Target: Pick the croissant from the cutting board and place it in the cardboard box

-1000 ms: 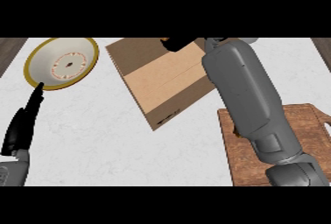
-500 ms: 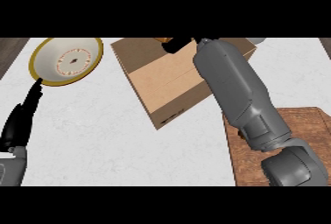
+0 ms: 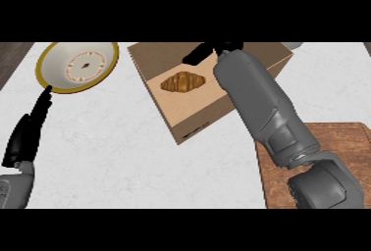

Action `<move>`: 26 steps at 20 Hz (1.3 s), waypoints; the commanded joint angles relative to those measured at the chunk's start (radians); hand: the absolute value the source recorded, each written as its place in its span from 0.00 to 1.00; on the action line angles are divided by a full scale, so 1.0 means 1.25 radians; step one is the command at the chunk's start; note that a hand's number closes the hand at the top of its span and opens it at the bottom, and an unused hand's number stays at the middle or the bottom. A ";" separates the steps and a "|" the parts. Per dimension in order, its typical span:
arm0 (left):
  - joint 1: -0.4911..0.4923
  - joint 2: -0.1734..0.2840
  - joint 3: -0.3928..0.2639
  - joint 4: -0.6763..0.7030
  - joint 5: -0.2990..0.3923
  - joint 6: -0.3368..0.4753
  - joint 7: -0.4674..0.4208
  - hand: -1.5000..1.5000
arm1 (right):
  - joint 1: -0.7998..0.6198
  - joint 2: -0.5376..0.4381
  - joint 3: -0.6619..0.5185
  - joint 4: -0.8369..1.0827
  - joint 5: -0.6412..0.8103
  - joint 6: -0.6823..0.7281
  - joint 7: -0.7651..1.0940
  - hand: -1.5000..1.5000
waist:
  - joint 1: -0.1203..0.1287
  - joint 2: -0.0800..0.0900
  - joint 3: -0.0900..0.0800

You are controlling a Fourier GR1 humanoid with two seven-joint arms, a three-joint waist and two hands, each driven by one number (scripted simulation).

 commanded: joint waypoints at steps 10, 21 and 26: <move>-0.019 0.001 0.004 -0.010 -0.007 -0.002 0.041 0.50 | 0.018 -0.038 -0.157 -0.047 -0.151 -0.135 -0.245 0.00 | -0.019 -0.009 0.001; 0.031 -0.011 0.032 0.028 -0.015 0.019 -0.015 0.50 | 0.106 -0.183 -0.210 -0.085 -0.247 0.010 -0.319 0.00 | -0.060 -0.024 0.000; 0.056 -0.011 0.047 0.009 -0.011 0.021 -0.010 0.50 | 0.215 -0.250 -0.200 -0.164 -0.273 0.107 -0.329 0.00 | -0.072 -0.032 0.000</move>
